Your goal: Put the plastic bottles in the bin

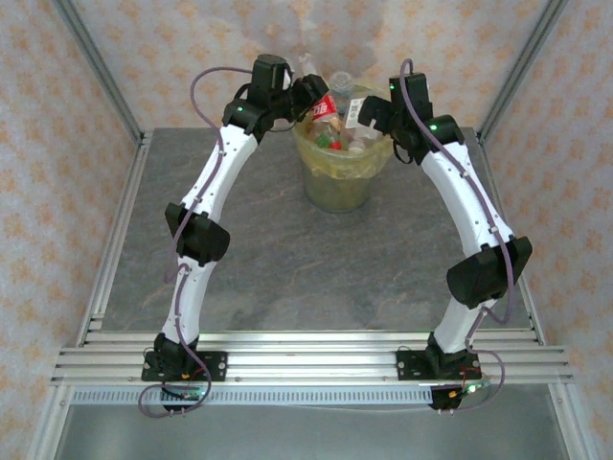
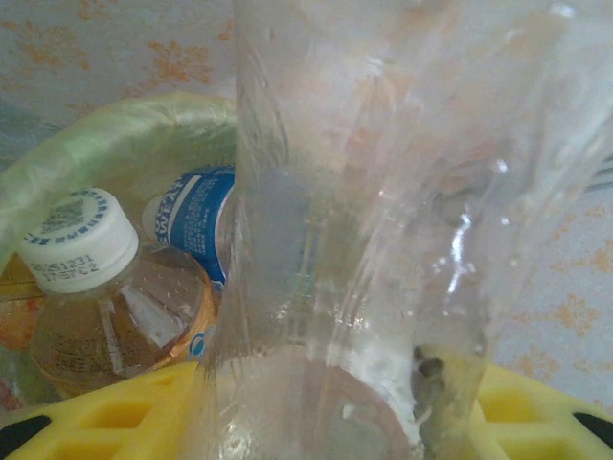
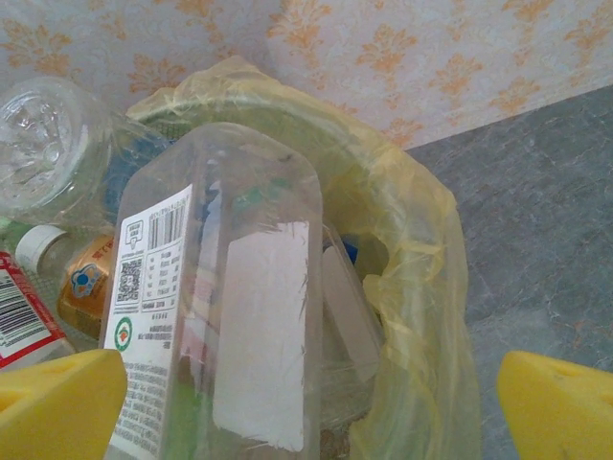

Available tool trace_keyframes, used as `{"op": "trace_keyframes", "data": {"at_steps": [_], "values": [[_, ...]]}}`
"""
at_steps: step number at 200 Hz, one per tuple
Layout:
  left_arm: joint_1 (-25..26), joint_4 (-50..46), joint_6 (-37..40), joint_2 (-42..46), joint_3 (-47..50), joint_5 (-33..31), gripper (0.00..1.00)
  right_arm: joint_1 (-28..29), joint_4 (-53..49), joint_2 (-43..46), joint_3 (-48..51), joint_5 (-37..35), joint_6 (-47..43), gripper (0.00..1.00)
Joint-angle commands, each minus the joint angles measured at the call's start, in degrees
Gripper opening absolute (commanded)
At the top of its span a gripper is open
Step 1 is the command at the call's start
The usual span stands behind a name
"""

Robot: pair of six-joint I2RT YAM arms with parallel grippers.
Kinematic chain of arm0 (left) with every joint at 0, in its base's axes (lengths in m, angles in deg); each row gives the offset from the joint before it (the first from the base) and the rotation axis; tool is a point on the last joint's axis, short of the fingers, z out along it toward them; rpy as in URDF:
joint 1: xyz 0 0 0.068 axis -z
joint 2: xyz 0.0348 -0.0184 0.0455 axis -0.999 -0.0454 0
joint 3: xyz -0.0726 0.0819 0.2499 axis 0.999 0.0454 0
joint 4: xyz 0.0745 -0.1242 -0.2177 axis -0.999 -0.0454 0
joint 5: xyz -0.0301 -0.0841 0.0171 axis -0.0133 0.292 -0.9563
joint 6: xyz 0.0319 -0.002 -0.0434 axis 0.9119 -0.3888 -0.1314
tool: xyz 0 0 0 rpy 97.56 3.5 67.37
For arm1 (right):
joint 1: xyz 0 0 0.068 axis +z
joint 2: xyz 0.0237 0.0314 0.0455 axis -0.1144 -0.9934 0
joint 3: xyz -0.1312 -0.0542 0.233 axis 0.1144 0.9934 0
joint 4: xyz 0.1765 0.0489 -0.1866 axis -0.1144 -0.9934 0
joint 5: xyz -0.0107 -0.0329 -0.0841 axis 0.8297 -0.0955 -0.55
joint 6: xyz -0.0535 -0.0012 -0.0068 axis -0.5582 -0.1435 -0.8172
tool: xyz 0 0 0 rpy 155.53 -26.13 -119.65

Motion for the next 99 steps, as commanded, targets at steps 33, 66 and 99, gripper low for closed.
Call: {"op": "trace_keyframes", "data": {"at_steps": [33, 66, 99], "values": [[-1.2, -3.7, 4.2, 1.0, -2.2, 5.1, 0.56, 0.0, -0.2, 0.3, -1.8, 1.0, -0.7, 0.99], [-1.3, -4.2, 5.6, 1.4, -2.2, 5.7, 0.69, 0.1, 0.0, 0.2, -2.4, 1.5, -0.7, 0.99], [-1.9, -3.1, 5.5, 1.5, -2.2, 4.1, 0.60, 0.1, -0.2, 0.2, -2.6, 2.0, -0.8, 0.99]]}}
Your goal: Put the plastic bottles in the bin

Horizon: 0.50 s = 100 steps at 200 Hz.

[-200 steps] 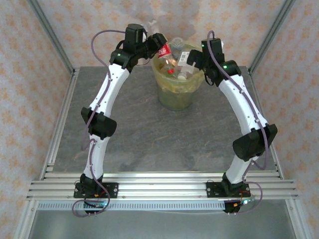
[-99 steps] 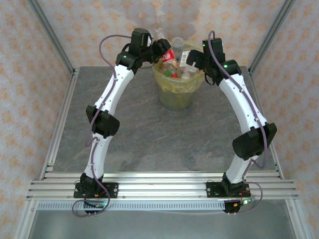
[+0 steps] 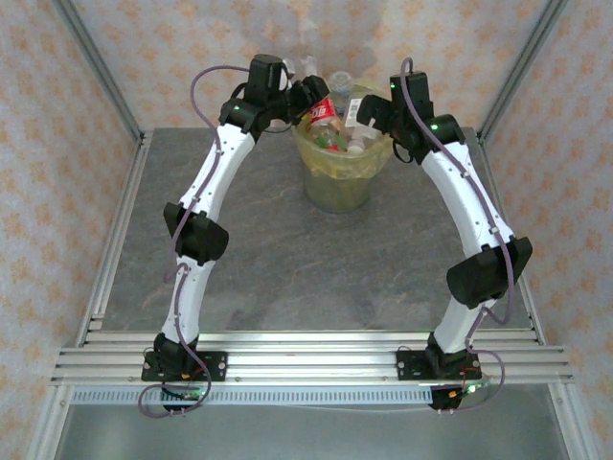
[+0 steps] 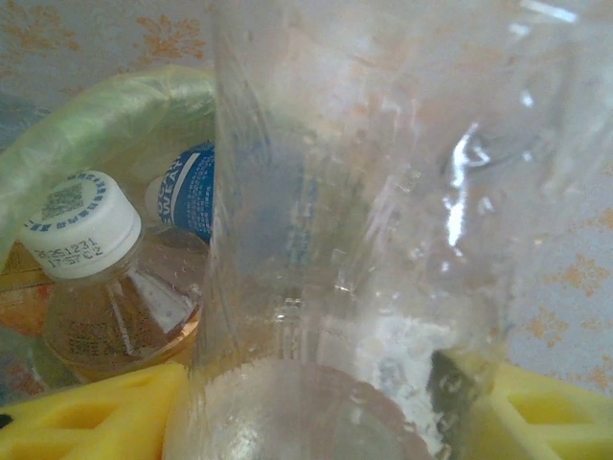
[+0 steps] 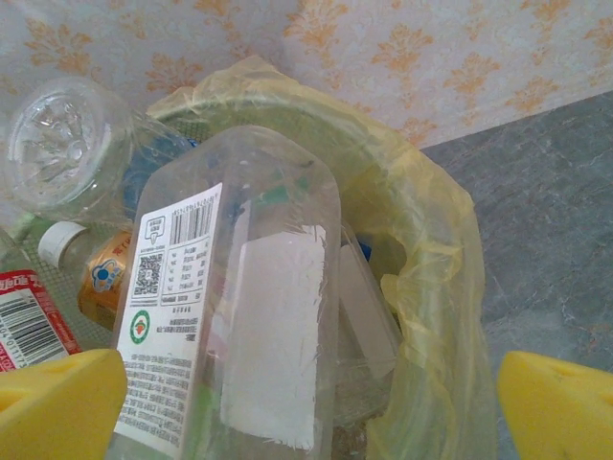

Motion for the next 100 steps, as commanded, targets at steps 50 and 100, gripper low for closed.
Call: {"op": "trace_keyframes", "data": {"at_steps": [50, 100], "values": [[-2.2, 0.9, -0.4, -0.5, -2.8, 0.1, 0.44, 0.0, 0.1, 0.7, -1.0, 0.9, -0.5, 0.99], [-3.3, 4.5, -5.4, -0.8, -4.7, 2.0, 0.37, 0.0, 0.1, 0.6, -0.6, 1.3, -1.4, 0.99]]}}
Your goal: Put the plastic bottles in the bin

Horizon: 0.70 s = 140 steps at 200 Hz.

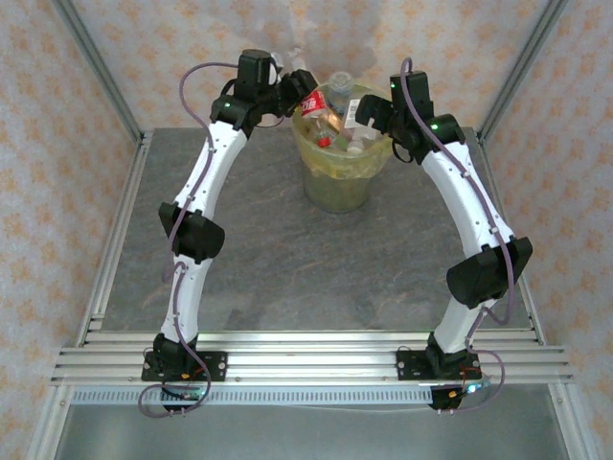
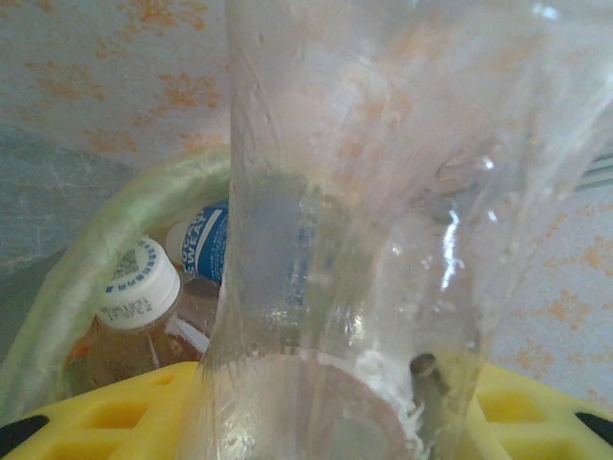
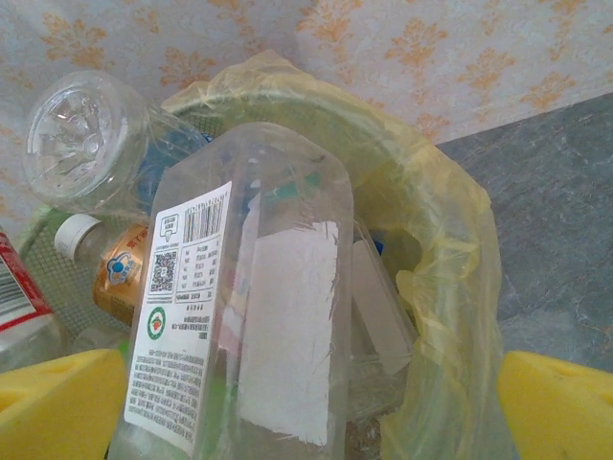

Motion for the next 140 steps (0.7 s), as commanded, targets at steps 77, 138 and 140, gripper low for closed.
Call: {"op": "trace_keyframes", "data": {"at_steps": [77, 138, 140], "values": [[0.6, -0.1, -8.8, 1.9, -4.8, 8.9, 0.37, 0.1, 0.8, 0.8, 0.1, -0.4, -1.7, 0.99], [1.9, -0.8, -5.5, 1.0, -3.5, 4.8, 0.38, 0.0, 1.2, 1.5, 1.2, 0.7, -1.4, 0.99], [1.9, -0.8, -5.5, 0.9, -3.5, 4.6, 0.38, 0.1, 1.2, 1.6, 1.3, 0.7, -1.4, 0.99]]}}
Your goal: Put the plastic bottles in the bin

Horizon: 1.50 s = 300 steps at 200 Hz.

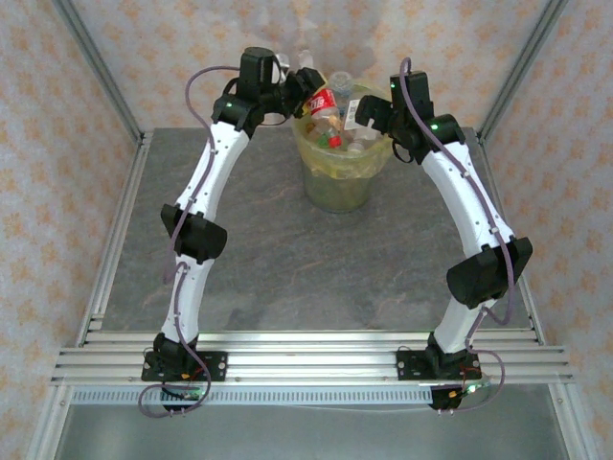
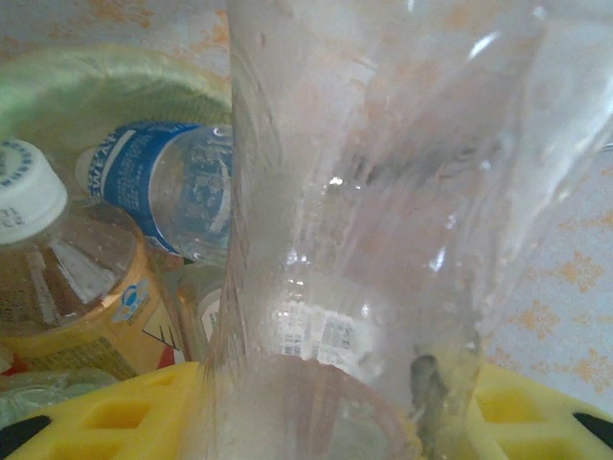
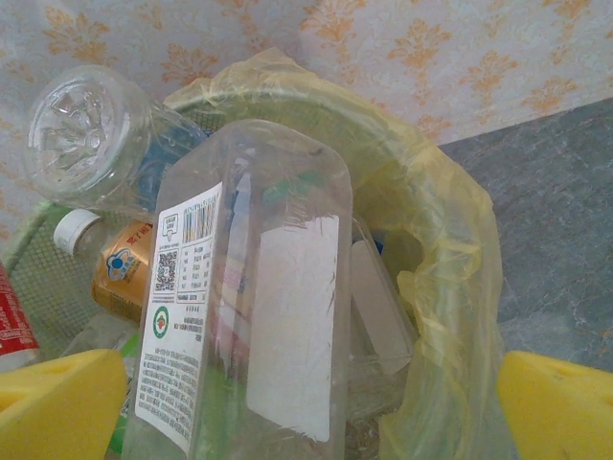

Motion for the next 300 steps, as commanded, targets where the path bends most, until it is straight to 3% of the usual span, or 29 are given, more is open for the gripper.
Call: {"op": "trace_keyframes", "data": {"at_steps": [1, 37, 99, 154, 189, 234, 269, 300], "values": [[0.3, 0.1, 2.2, 1.5, -0.6, -1.8, 0.38, 0.0, 1.1, 1.7, 1.2, 0.5, -0.6, 0.99], [1.1, -2.5, 5.6, 0.8, -0.5, -5.5, 0.37, 0.0, 1.6, 2.8, 2.5, 0.3, -0.8, 0.99], [1.6, -5.0, 5.4, 1.2, 2.2, -3.0, 0.38, 0.0, 1.8, 3.1, 3.1, 0.4, -1.1, 0.99], [3.2, -7.1, 10.9, 1.1, 2.9, -3.9, 0.43, 0.1, 2.9, 3.7, 4.3, 1.3, -1.7, 0.99], [3.7, -8.6, 17.2, 1.9, 3.3, -8.0, 0.46, 0.2, 2.6, 3.8, 4.5, -0.3, -2.1, 0.99], [5.4, 0.9, 27.1, 8.7, 14.0, -15.2, 0.46, 0.2, 3.0, 3.8, 4.3, -0.4, -2.0, 0.99], [6.2, 10.2, 32.6, 15.0, 25.0, -15.8, 0.46, 0.2, 3.0, 3.4, 4.1, -0.8, -2.0, 0.99], [6.2, 12.7, 33.4, 17.8, 31.1, -16.0, 0.53, 0.2, 2.9, 2.9, 3.6, -0.9, -1.9, 0.99]]}}
